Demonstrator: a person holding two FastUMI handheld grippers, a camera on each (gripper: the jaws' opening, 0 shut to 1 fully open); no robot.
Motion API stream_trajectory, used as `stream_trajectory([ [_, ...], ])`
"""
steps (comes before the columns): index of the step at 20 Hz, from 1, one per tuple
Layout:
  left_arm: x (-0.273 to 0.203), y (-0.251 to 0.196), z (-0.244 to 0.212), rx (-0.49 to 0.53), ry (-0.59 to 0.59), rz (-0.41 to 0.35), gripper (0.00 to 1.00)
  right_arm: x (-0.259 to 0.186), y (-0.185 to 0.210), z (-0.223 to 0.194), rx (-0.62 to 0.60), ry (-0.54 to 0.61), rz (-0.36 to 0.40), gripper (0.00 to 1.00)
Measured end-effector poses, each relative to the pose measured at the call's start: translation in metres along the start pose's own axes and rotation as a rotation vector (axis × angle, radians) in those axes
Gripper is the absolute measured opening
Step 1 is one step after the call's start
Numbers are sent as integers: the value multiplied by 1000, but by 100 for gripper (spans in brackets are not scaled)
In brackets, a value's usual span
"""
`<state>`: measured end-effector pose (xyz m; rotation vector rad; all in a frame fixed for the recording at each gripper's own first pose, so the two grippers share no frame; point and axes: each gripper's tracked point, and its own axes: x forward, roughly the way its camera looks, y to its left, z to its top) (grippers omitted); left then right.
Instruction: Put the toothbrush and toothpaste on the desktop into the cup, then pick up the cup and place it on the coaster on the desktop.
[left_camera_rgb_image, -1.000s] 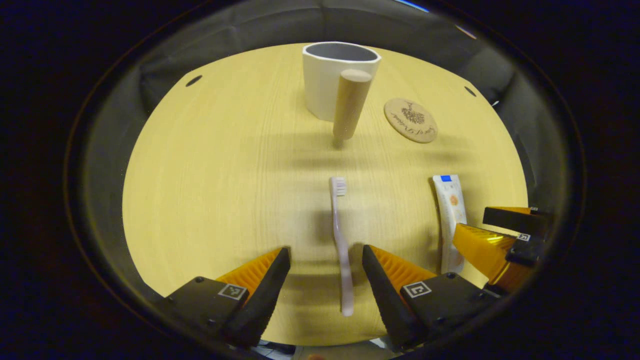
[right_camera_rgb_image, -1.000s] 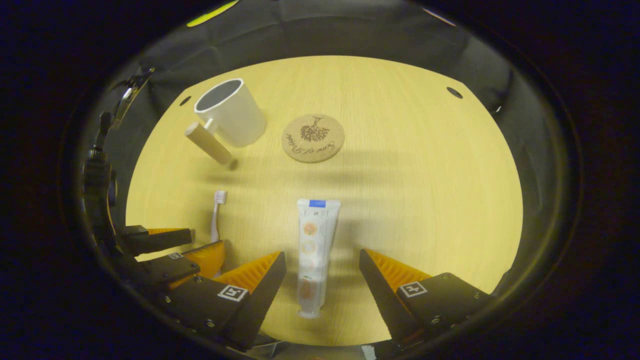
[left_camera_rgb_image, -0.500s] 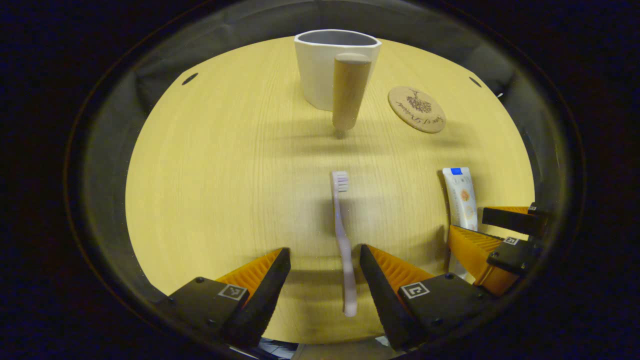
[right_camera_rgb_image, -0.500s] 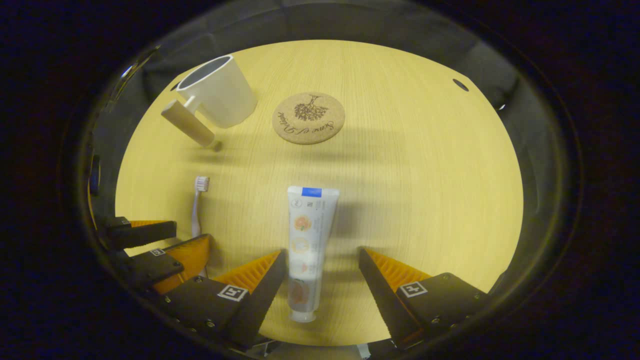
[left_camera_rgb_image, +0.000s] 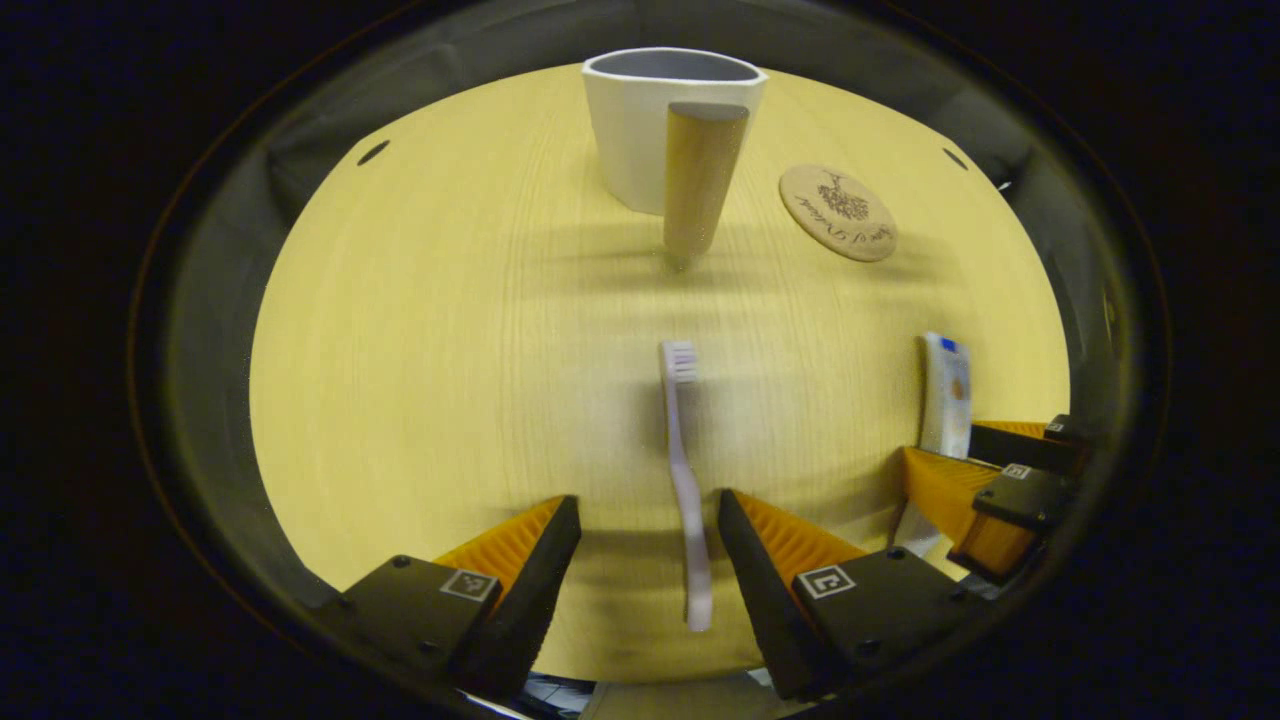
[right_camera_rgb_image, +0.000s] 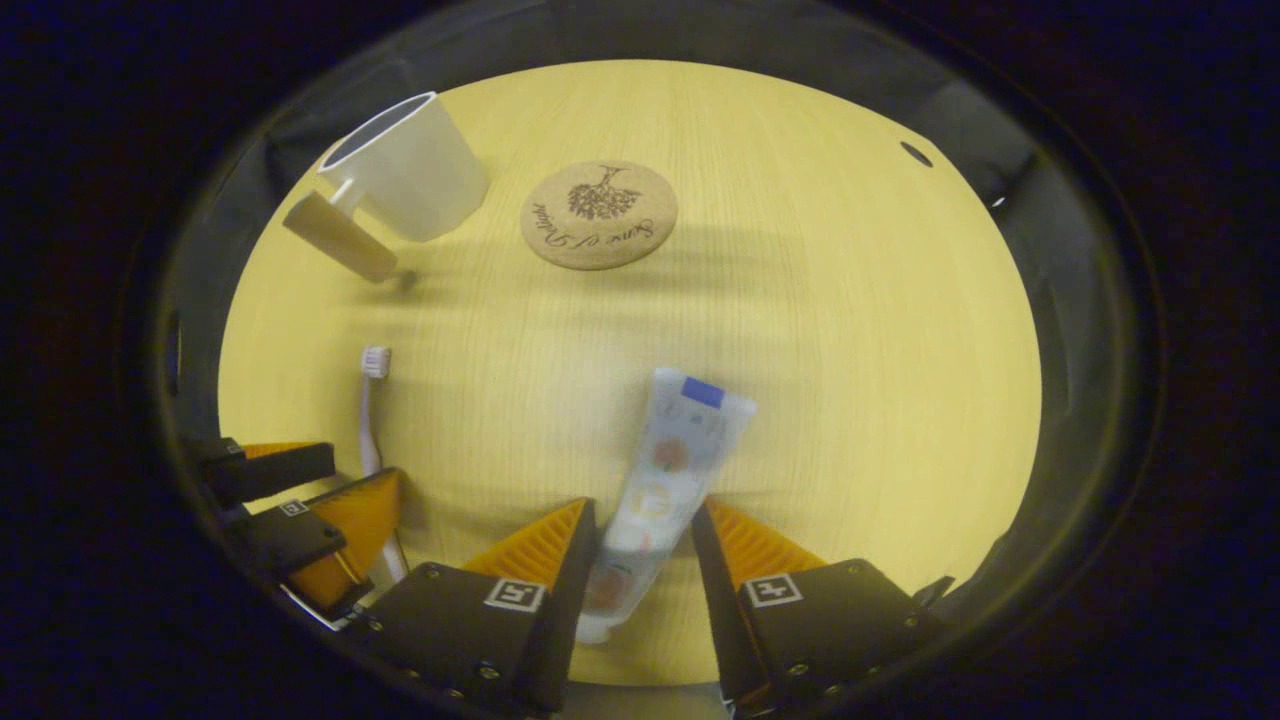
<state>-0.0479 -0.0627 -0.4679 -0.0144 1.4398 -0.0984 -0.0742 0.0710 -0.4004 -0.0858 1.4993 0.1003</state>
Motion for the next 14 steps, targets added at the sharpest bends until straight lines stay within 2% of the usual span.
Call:
stream_trajectory([
  [3, 2, -9, 0, 15, 18, -5, 74, -1, -1, 0, 10, 18, 5, 57],
  [4, 2, -11, 0, 19, 24, -6, 66, 4, -4, -2, 5, 24, -7, 41],
  [5, 3, -14, 0, 21, 29, -9, 59, 3, -3, -2, 1, 33, -1, 31],
  [10, 3, -21, -1, 6, 38, -6, 14, 2, -3, -4, -7, 52, 19, 31],
  [12, 0, -21, -1, 6, 42, -10, 13, -2, -5, -3, 2, 46, 16, 31],
  [13, 4, -21, -1, 5, 43, -11, 8, 7, -2, -2, 9, 43, 31, 25],
  [14, 3, -21, -1, 6, 45, -11, 8, 0, -2, -4, 11, 54, 38, 19],
])
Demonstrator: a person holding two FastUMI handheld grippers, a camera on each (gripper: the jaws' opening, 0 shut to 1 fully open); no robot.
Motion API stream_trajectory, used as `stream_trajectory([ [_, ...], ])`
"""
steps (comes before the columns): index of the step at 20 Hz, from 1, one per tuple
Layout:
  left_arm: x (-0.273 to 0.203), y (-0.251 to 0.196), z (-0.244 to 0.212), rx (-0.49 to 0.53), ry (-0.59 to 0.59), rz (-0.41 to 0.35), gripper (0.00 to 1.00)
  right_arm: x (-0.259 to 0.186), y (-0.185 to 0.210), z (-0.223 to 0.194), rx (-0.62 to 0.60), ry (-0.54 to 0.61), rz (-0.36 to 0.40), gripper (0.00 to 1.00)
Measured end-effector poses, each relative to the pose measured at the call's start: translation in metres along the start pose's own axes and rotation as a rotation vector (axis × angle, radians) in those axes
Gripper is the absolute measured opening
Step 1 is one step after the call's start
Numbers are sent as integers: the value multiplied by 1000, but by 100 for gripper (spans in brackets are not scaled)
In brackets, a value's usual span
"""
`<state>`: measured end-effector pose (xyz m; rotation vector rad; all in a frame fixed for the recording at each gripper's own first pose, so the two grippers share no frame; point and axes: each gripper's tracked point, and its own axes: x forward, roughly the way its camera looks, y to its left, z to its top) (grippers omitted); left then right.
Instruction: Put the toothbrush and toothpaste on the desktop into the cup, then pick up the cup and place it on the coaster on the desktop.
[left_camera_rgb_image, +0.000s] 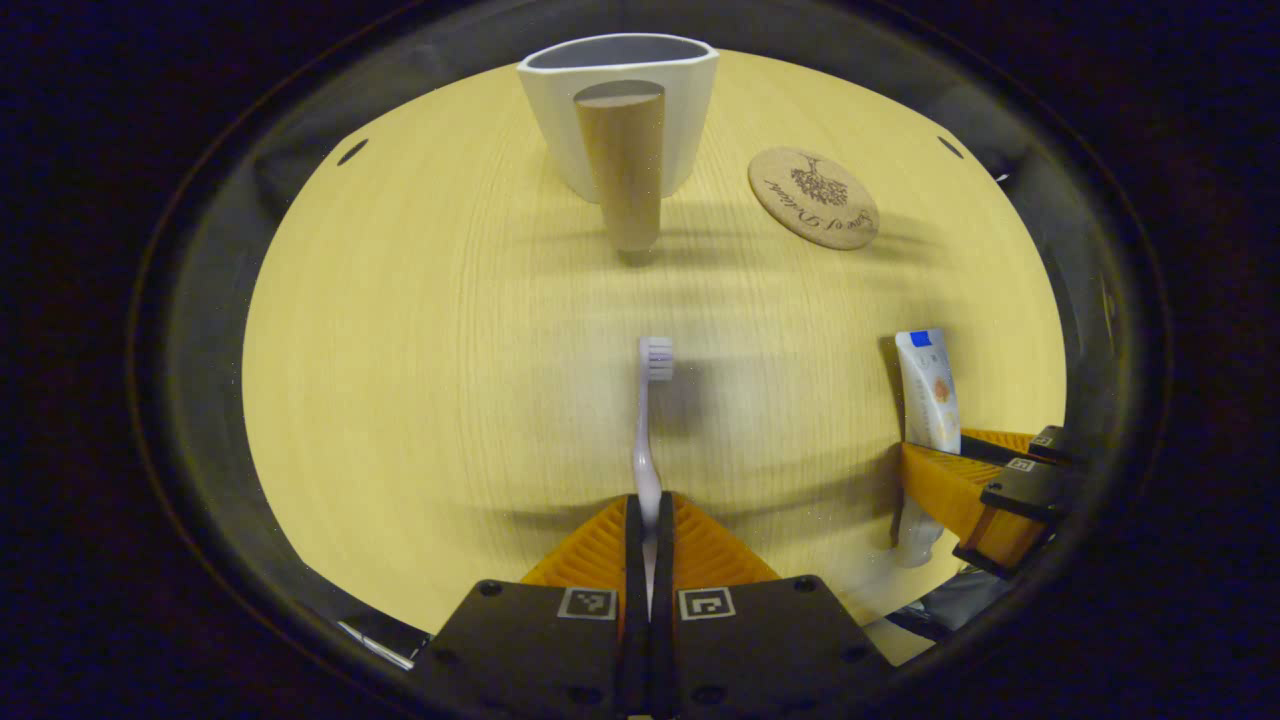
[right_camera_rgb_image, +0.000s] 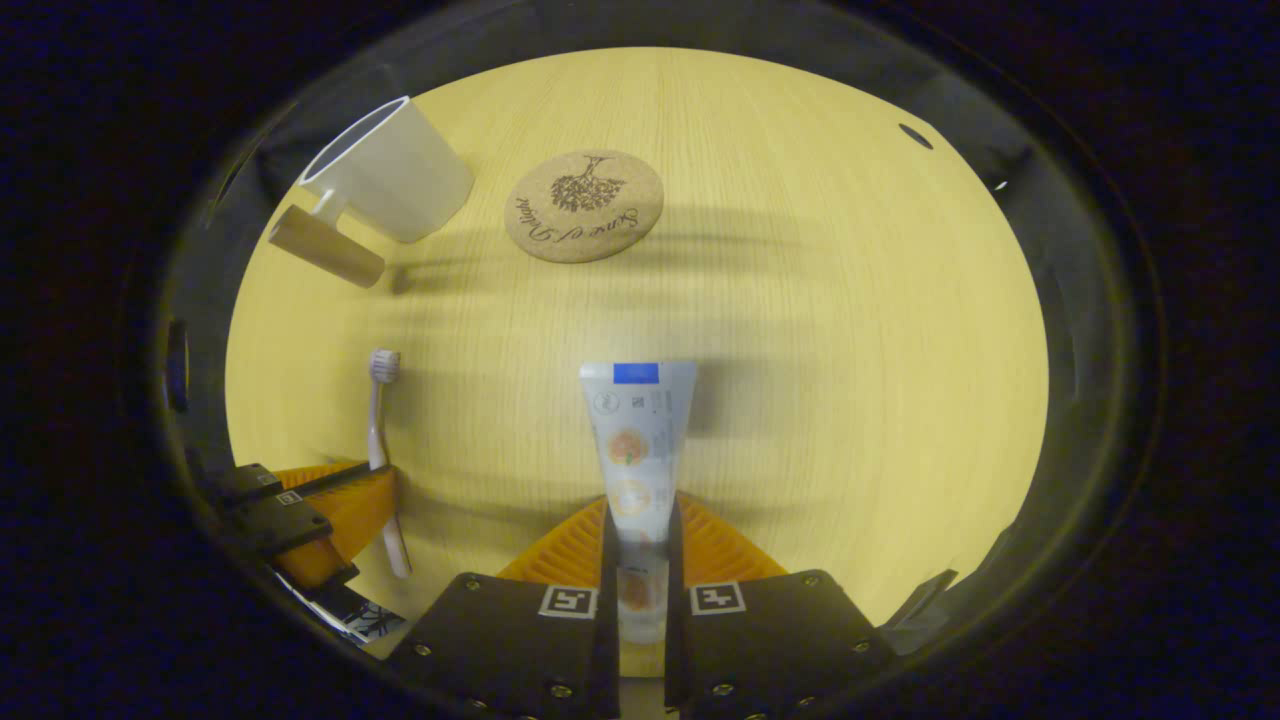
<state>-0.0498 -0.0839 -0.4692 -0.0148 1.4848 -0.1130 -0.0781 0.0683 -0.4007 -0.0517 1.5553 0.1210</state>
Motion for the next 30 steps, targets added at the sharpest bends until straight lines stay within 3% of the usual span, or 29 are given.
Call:
stream_trajectory([
  [8, -7, 5, -3, -25, -21, -14, 8, 2, 1, 2, 36, -4, 48, 19],
  [16, -58, 7, 11, -74, -90, -57, 8, 2, 0, 2, 35, -18, 56, 19],
  [30, -171, 10, 127, -94, -353, -115, 8, 3, 1, 3, 39, -37, 65, 19],
])
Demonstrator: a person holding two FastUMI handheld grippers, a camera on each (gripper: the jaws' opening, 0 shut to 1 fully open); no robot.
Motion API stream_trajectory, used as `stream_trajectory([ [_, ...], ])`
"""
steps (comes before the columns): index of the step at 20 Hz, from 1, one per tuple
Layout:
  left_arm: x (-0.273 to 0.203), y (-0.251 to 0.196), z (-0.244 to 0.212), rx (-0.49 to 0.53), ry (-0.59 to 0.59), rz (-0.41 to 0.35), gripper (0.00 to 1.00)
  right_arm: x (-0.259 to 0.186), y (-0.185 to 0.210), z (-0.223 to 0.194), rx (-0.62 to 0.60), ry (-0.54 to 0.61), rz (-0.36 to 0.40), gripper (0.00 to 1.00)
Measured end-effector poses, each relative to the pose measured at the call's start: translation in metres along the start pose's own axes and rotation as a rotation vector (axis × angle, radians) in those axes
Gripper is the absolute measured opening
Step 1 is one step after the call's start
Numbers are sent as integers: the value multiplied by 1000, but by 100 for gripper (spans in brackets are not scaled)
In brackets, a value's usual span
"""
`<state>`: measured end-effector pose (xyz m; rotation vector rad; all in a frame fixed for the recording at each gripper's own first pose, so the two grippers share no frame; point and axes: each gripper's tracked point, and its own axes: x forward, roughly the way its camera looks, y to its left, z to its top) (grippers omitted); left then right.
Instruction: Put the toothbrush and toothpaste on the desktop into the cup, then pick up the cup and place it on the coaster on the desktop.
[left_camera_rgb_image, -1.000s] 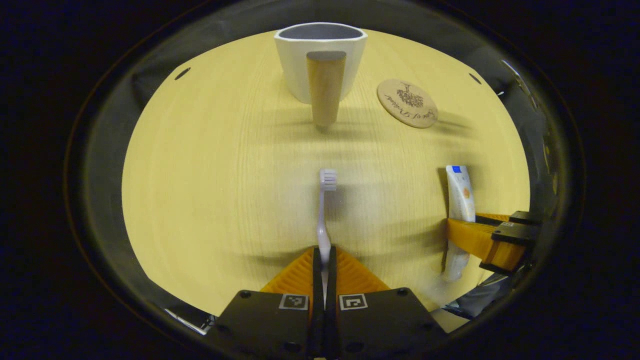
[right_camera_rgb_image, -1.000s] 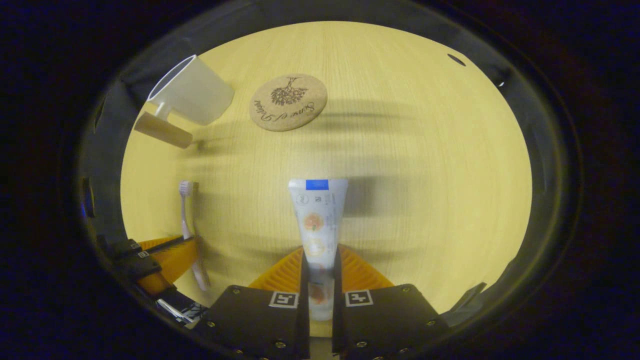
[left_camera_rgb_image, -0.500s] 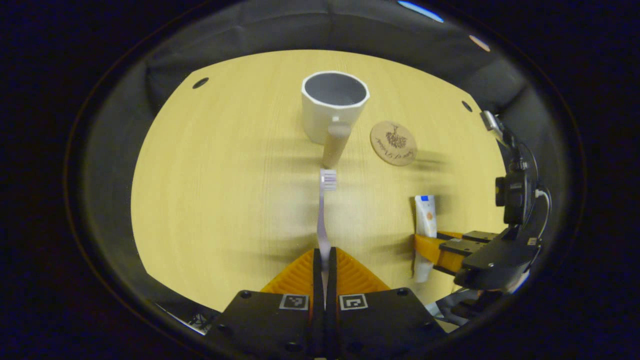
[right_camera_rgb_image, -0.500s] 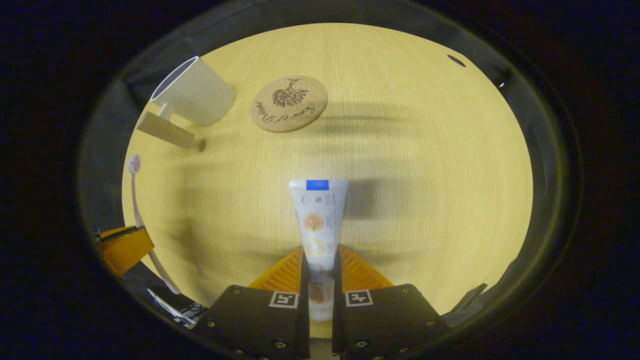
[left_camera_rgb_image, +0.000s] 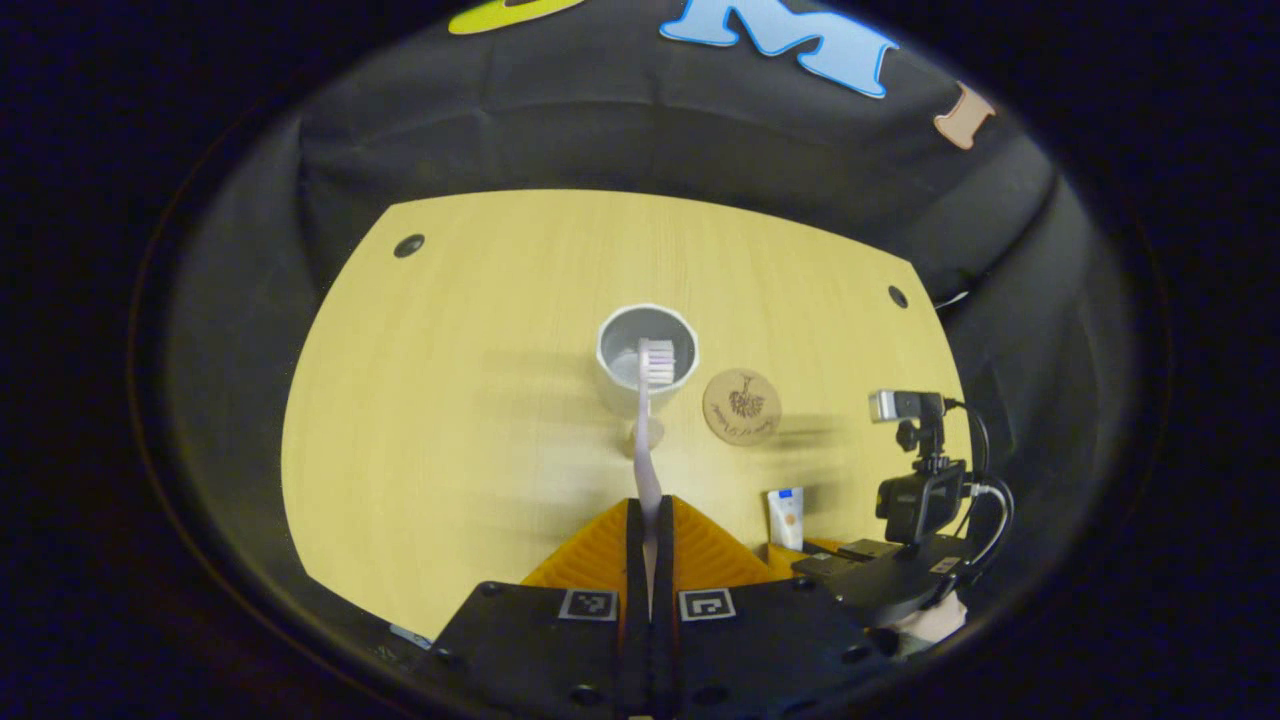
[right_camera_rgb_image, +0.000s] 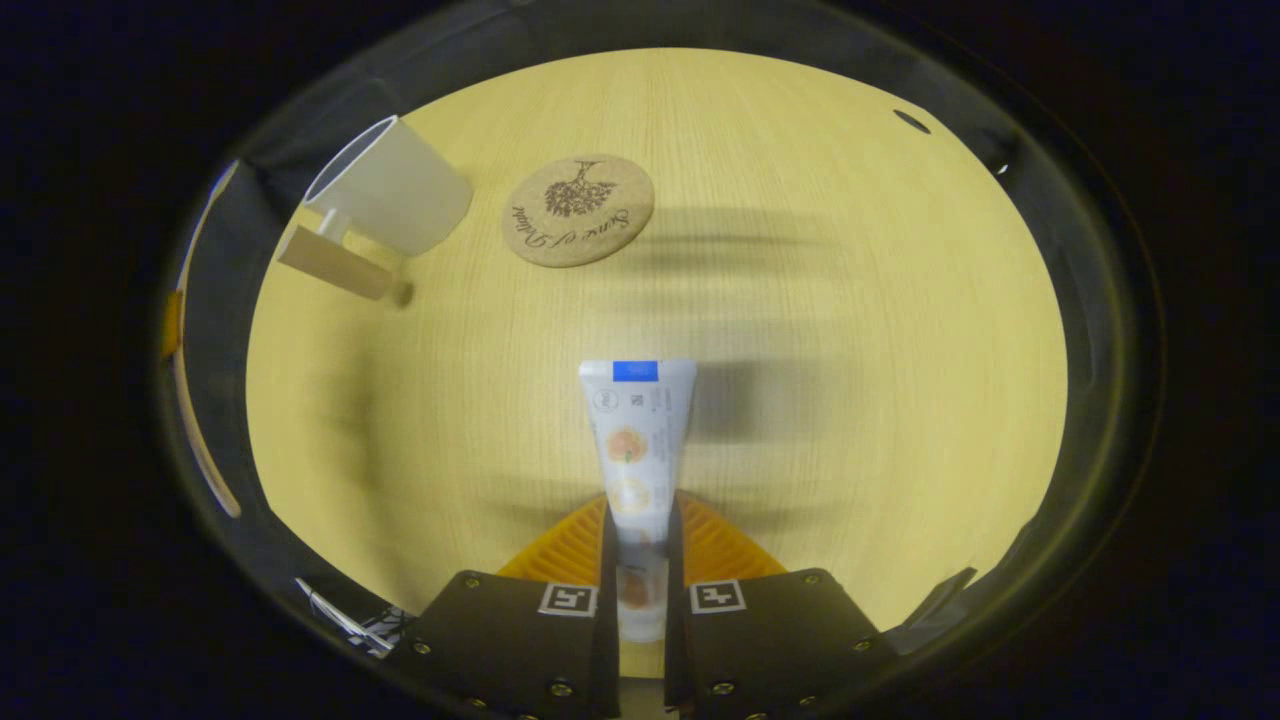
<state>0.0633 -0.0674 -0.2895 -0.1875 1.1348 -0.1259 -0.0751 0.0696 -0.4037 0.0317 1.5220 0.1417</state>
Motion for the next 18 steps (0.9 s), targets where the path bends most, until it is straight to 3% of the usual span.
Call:
stream_trajectory([
  [5, 4, 6, 60, 6, -82, 7, 8, 0, 0, 0, 2, 1, 0, 19],
  [6, 7, 7, 71, 4, -93, 8, 14, 0, 0, 0, 3, 2, 0, 19],
  [7, 12, 7, 81, 3, -104, 7, 8, 0, 0, 0, 3, 3, 1, 19],
  [9, 23, 7, 97, 3, -127, 9, 8, 0, 0, 0, 6, 6, 3, 19],
  [11, 30, 10, 117, 11, -161, 14, 14, -1, 0, 0, 13, 9, 9, 19],
  [12, 34, 11, 127, 15, -177, 12, 8, 0, 0, 0, 16, 9, 15, 19],
  [13, 38, 10, 136, 18, -195, 7, 13, -1, 0, 0, 19, 6, 23, 19],
  [14, 45, 10, 144, 25, -213, 0, 8, -1, 0, 0, 27, 4, 31, 19],
  [18, 67, 17, 157, 63, -254, -15, 8, -13, -11, 10, 73, -30, 35, 19],
])
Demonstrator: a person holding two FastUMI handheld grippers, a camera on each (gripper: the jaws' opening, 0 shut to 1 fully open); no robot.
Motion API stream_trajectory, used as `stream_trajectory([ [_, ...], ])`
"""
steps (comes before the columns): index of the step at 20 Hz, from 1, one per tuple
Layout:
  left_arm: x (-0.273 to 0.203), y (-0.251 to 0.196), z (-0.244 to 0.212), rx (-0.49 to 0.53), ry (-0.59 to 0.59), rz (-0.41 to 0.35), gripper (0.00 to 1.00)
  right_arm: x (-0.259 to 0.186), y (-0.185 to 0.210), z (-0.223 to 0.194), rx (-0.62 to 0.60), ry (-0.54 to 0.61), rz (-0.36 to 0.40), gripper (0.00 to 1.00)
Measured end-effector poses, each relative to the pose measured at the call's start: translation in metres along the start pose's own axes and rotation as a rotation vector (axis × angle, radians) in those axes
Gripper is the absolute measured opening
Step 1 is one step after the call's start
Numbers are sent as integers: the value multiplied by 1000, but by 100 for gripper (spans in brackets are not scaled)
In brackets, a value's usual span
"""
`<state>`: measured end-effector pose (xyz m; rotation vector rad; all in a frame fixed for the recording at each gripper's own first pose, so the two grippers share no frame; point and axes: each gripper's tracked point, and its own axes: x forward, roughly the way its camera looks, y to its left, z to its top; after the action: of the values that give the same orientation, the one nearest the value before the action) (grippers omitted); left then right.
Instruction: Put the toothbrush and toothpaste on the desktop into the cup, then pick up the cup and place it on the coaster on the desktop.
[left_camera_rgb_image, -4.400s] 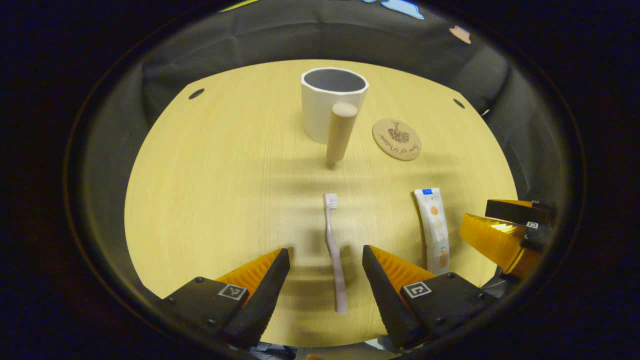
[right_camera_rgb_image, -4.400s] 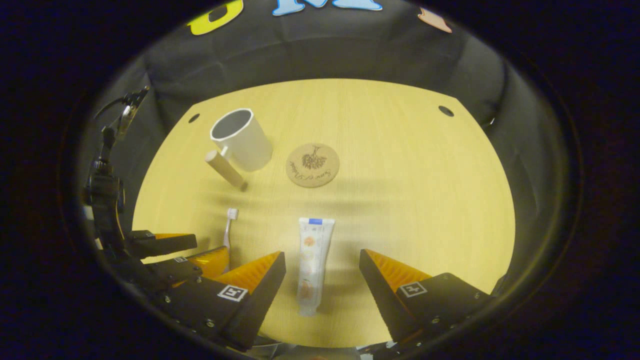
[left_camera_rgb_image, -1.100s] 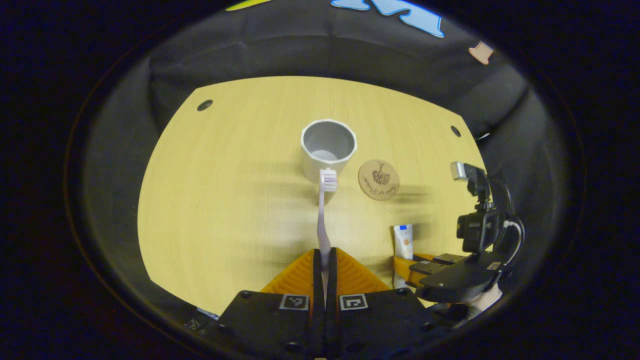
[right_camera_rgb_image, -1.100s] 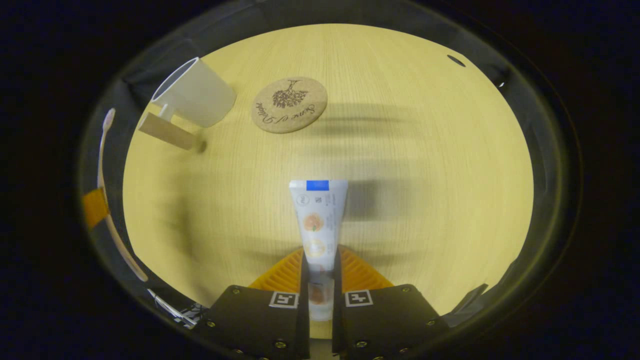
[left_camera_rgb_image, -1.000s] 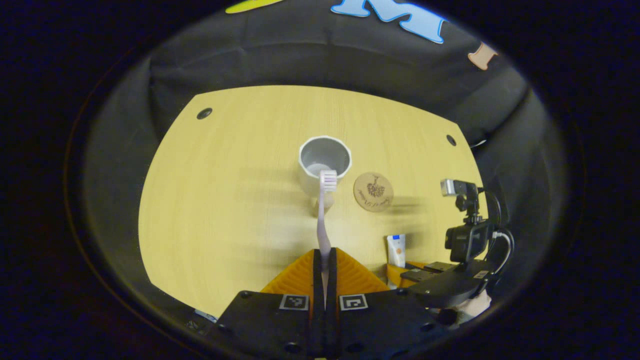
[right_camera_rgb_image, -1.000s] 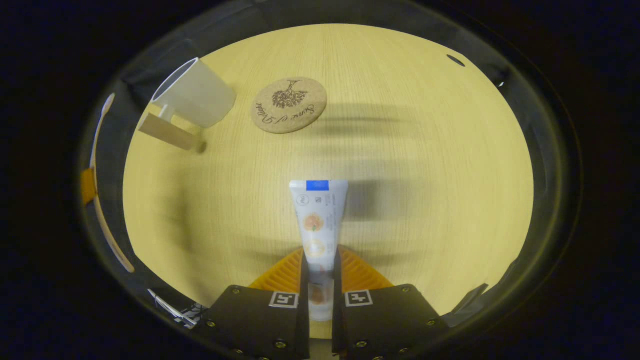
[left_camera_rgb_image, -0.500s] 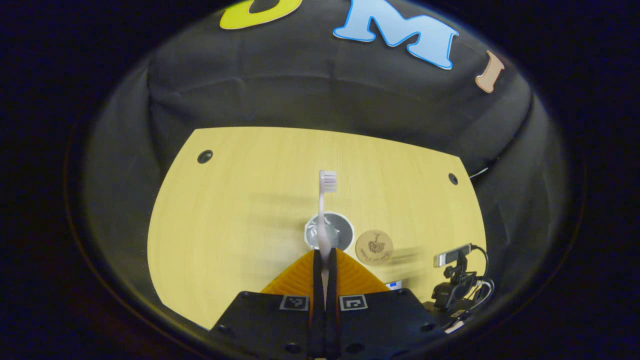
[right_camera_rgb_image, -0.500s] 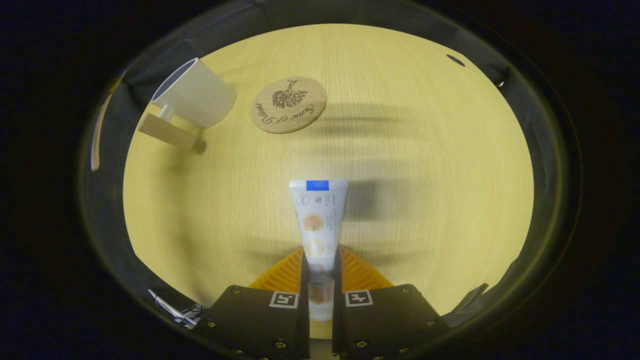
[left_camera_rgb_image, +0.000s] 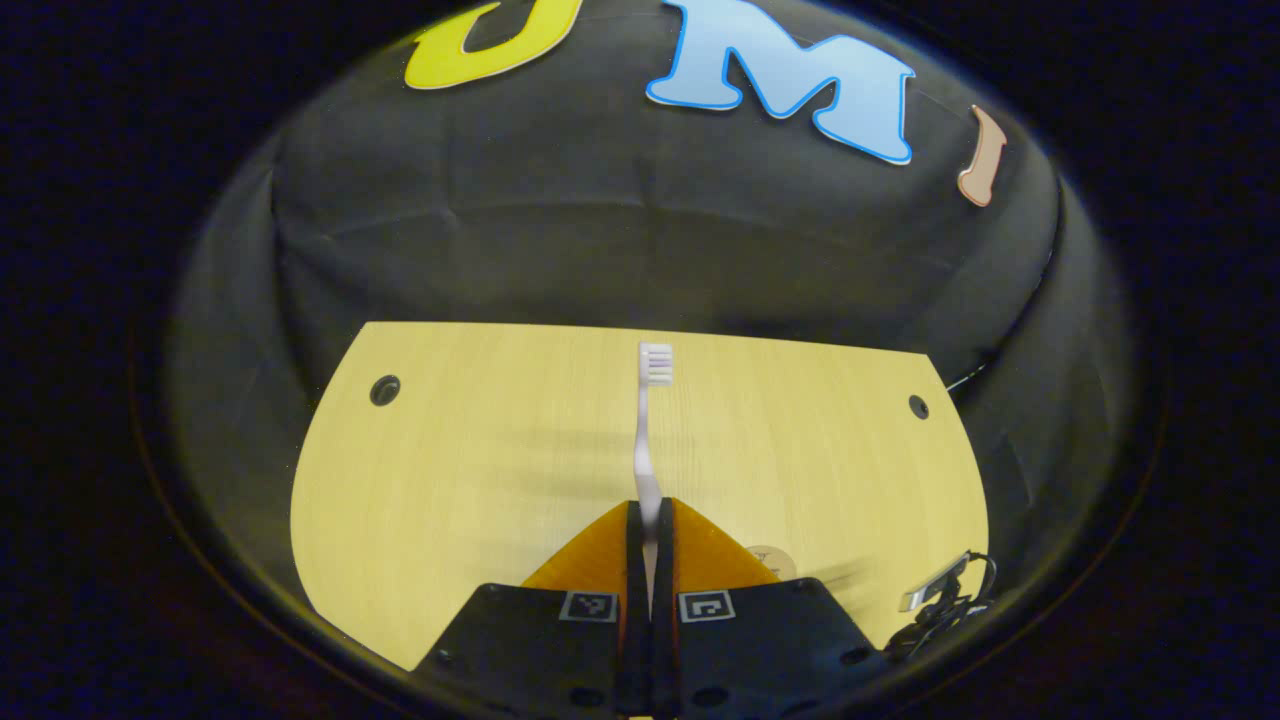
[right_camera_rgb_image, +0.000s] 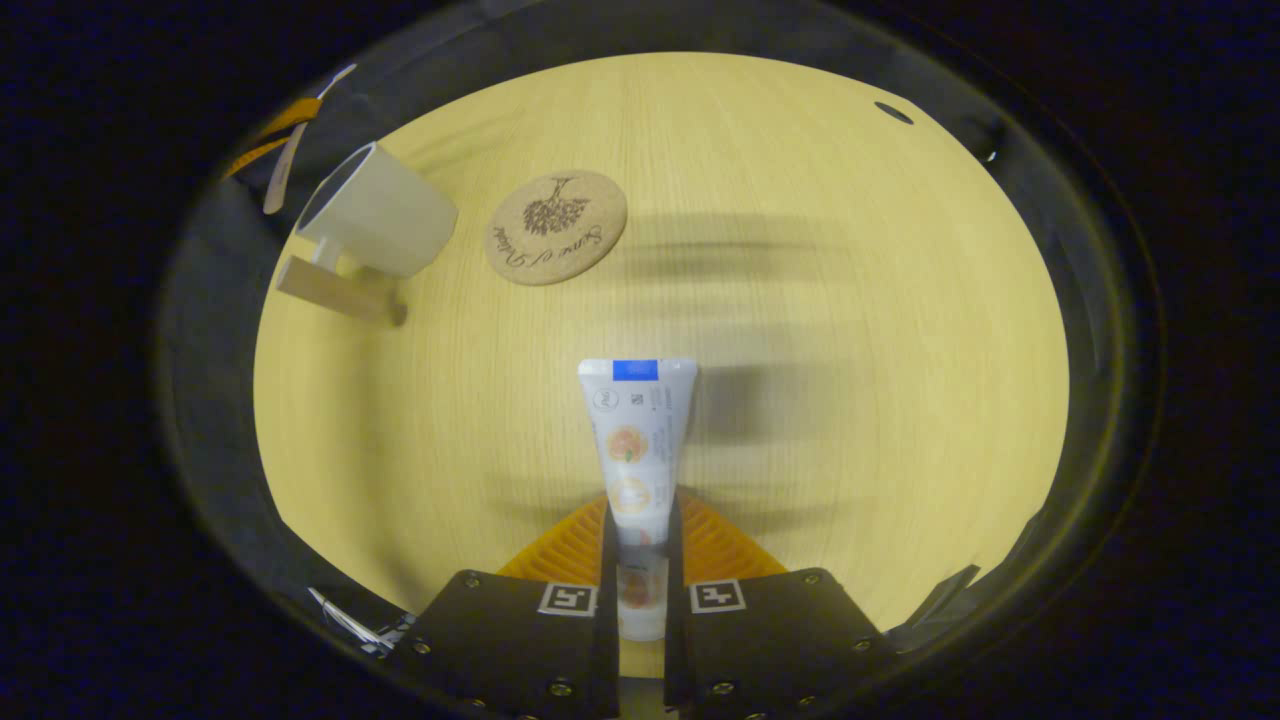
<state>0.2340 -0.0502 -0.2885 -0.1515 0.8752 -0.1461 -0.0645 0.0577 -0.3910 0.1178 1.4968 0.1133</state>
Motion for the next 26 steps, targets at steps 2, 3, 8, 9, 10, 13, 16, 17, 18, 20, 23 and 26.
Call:
stream_trajectory([
  [2, 8, 3, -1, -2, -10, -13, 8, -14, -3, 12, 36, -35, 16, 19],
  [3, 8, 2, -2, -9, -15, -22, 8, -23, -5, 22, 51, -62, 19, 19],
  [8, 21, 7, -13, -39, -5, -25, 8, -74, -7, 65, 105, -193, 48, 19],
  [9, 24, 9, -13, -42, -13, -19, 8, -83, -7, 72, 112, -216, 54, 19],
  [10, 27, 11, -15, -43, -21, -16, 8, -91, -5, 80, 119, -243, 62, 19],
  [13, 34, 15, -21, -26, -53, -7, 8, -112, -1, 97, 132, -296, 86, 19],
  [16, 35, 15, -36, -22, -56, -4, 8, -125, 2, 108, 143, -329, 104, 19],
  [17, 35, 16, -41, -26, -54, -7, 15, -128, 3, 111, 143, -335, 107, 19],
  [18, 35, 12, -45, -31, -52, -19, 18, -129, 5, 113, 144, -340, 111, 19],
  [20, 34, 14, -52, -38, -44, -16, 20, -134, 8, 115, 147, -347, 122, 19],
  [23, 28, 17, -58, -45, -48, -19, 31, -137, 16, 120, 139, -357, 131, 19],
  [26, 22, 20, -64, -43, -47, -24, 46, -143, 24, 127, 126, -373, 145, 19],
])
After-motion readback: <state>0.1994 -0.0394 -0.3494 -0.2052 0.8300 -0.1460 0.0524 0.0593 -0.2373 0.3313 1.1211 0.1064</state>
